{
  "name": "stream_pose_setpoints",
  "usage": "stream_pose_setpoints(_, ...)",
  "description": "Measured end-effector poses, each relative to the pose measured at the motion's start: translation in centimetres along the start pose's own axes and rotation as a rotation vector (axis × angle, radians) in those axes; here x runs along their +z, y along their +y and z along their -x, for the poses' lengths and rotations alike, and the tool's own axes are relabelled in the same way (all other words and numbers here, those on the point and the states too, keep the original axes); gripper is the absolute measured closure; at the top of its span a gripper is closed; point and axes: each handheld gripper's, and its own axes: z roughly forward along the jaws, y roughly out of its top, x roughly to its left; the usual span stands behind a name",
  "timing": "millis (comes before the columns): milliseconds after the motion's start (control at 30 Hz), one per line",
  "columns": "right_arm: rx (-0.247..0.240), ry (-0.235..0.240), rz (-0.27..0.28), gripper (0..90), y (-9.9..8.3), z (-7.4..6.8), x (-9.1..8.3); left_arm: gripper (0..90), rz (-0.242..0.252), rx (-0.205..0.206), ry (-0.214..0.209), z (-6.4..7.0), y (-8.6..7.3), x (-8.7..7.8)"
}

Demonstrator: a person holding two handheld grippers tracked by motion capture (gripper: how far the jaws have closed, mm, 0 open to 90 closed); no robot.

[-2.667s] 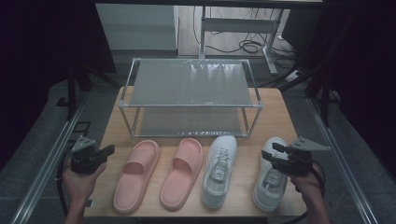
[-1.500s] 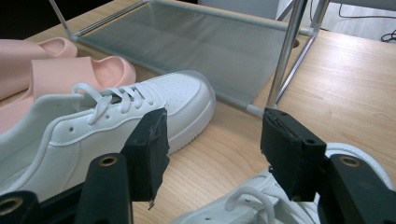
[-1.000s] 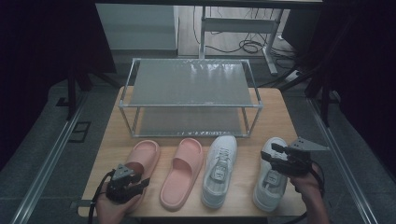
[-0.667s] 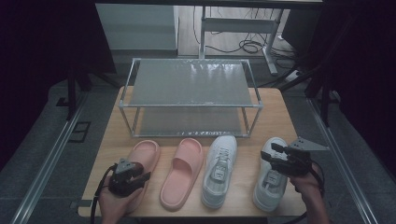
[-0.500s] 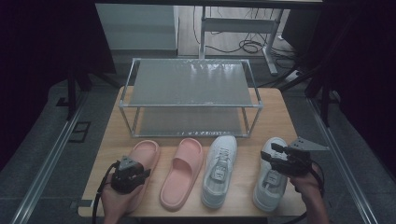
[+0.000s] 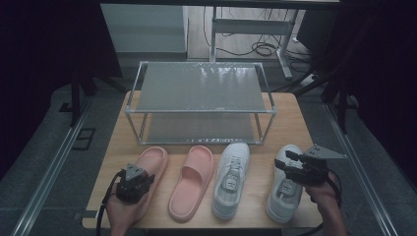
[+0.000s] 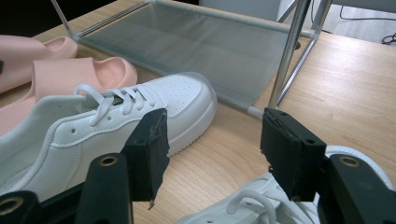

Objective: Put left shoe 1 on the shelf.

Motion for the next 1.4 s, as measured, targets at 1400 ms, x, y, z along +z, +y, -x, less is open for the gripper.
stream_pose_setpoints(1400,0.002,-0.005,0.007,42.2,0.0,0.2,-0.2,85.3,0.053,0.067,-0.063,-0.2,7.6,1.0)
